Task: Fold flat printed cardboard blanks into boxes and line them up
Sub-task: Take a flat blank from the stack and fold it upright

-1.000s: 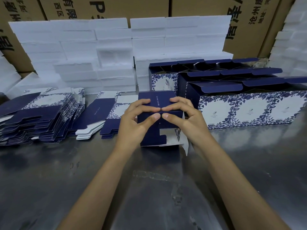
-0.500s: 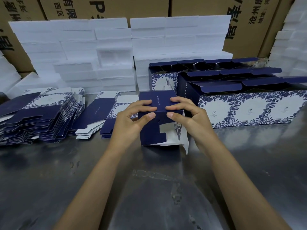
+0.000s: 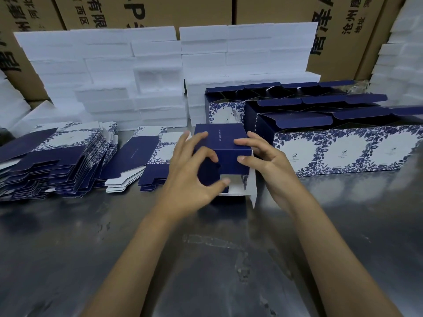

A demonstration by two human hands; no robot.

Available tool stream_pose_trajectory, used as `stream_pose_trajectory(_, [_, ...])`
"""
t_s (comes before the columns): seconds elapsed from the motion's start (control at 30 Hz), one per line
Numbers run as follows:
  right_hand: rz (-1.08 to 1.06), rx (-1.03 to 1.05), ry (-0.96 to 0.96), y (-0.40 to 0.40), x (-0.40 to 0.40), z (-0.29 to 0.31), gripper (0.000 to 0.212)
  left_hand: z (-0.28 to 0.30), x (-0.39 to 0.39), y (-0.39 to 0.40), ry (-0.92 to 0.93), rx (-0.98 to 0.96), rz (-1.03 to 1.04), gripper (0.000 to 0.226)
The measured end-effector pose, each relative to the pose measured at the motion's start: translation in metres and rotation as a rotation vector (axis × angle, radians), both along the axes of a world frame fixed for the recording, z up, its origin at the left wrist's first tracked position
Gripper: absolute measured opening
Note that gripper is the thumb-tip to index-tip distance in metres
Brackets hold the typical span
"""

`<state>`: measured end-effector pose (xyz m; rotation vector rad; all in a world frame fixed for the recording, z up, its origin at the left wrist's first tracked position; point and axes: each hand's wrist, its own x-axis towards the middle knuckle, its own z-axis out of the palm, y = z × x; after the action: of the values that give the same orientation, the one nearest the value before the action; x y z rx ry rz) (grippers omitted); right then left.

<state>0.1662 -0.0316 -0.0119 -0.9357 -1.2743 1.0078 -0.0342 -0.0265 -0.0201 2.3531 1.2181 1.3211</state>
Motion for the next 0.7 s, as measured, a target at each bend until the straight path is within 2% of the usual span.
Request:
stream_pose_trajectory(0.1, [0.033, -0.024, 0.069, 0.000, 0.002, 0.000, 0.049, -0.004, 0.003, 0.001, 0.256, 0.102, 0.007, 0.067])
stream_pose_trajectory(0.17, [0.043, -0.044, 0.065, 0.000, 0.003, -0.001, 0.051, -0.005, 0.002, 0.002, 0.287, 0.131, 0.023, 0.064])
stream_pose_trajectory(0.3, [0.081, -0.079, 0.074, 0.000, 0.003, 0.002, 0.049, -0.009, 0.003, 0.004, 0.219, 0.195, 0.070, 0.039])
stream_pose_trajectory(0.37, [0.087, -0.125, 0.113, 0.002, 0.005, 0.003, 0.052, -0.010, 0.003, 0.006, 0.169, 0.202, 0.095, 0.033])
stream_pose_trajectory(0.47, [0.122, -0.223, 0.040, 0.002, 0.010, 0.000, 0.071, -0.012, 0.004, 0.008, 0.148, 0.209, 0.108, 0.034])
stream_pose_trajectory(0.53, [0.266, -0.257, -0.070, -0.001, 0.011, -0.007, 0.084, -0.014, 0.005, 0.009, 0.117, 0.205, 0.090, 0.041])
stream_pose_trajectory(0.6, [0.357, -0.237, -0.195, -0.001, 0.009, -0.013, 0.088, -0.014, 0.006, 0.008, 0.007, 0.152, 0.069, 0.054])
stream_pose_trajectory(0.7, [0.251, -0.230, -0.199, 0.004, 0.007, -0.017, 0.086, -0.014, 0.007, 0.007, -0.159, 0.039, 0.070, 0.078])
